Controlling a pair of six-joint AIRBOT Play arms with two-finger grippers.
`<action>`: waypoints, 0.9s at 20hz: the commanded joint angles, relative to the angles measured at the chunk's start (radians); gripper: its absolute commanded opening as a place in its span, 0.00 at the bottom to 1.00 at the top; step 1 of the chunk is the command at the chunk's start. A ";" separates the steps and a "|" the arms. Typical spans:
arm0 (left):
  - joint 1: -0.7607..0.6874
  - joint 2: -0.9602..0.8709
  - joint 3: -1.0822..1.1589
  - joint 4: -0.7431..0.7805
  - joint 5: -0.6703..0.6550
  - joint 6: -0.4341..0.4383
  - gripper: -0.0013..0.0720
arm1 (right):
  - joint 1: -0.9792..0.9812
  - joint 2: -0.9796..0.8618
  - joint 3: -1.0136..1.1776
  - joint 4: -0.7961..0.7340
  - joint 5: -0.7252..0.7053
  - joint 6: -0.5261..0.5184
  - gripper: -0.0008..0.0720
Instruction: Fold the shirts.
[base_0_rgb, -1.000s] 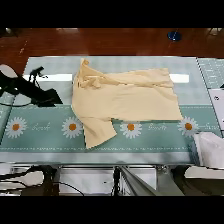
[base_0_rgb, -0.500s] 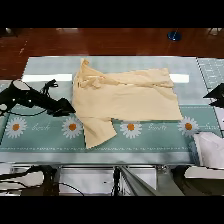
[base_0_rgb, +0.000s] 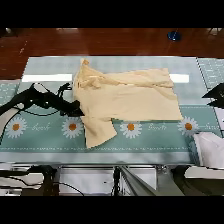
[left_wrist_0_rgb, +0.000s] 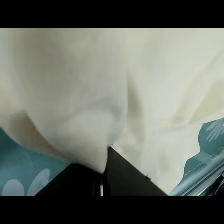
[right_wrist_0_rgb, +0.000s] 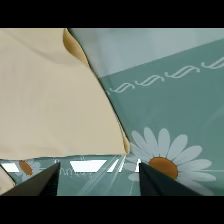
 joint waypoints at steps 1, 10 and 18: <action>-0.002 -0.010 0.010 0.015 0.023 -0.004 0.06 | 0.001 0.001 -0.011 0.006 -0.009 -0.001 0.75; -0.002 0.037 0.071 0.013 -0.013 0.022 0.06 | 0.001 0.001 -0.206 -0.016 -0.060 -0.052 0.75; -0.002 0.052 0.076 0.013 -0.013 0.026 0.06 | 0.166 -0.015 -0.238 -0.200 -0.129 -0.058 0.74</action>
